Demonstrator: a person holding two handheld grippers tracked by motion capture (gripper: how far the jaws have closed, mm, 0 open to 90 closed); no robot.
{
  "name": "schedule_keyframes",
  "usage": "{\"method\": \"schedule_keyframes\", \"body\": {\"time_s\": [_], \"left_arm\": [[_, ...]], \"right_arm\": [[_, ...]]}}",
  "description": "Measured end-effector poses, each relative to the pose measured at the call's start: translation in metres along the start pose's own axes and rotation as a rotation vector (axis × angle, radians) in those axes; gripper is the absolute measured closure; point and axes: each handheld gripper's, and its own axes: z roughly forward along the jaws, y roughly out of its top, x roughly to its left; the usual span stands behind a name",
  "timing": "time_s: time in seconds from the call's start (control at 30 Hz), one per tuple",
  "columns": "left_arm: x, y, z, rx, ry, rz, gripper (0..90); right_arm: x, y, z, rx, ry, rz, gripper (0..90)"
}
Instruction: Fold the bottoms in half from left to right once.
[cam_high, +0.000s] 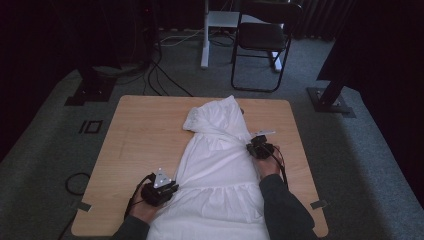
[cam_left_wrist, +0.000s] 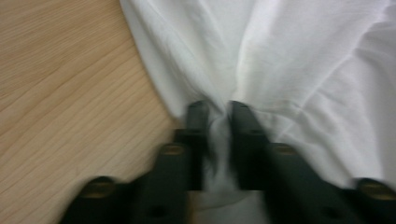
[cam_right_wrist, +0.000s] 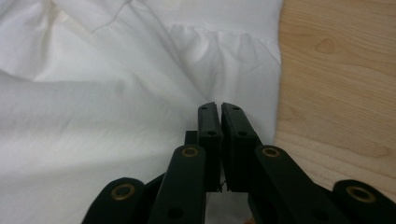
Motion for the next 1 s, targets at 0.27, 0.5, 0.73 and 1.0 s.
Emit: {"method": "schedule_keyframes", "body": {"time_s": [0.27,0.5,0.73,1.0], "left_arm": [[0.033,0.073,0.016,-0.094,0.010,-0.033,52.0],[0.043,0.099,0.094,0.056,0.011,-0.061,61.8],[0.029,0.071,0.076,0.002,-0.029,-0.013,81.3],[0.003,0.034,0.045,-0.037,-0.051,-0.004,81.0]], "right_arm": [[0.000,0.000,0.001,0.001,-0.002,0.003,87.0],[0.001,0.000,0.001,-0.006,-0.007,-0.017,88.1],[0.009,-0.010,-0.011,0.017,0.023,-0.041,88.9],[0.030,-0.050,-0.042,-0.005,0.089,-0.086,88.8]]}}
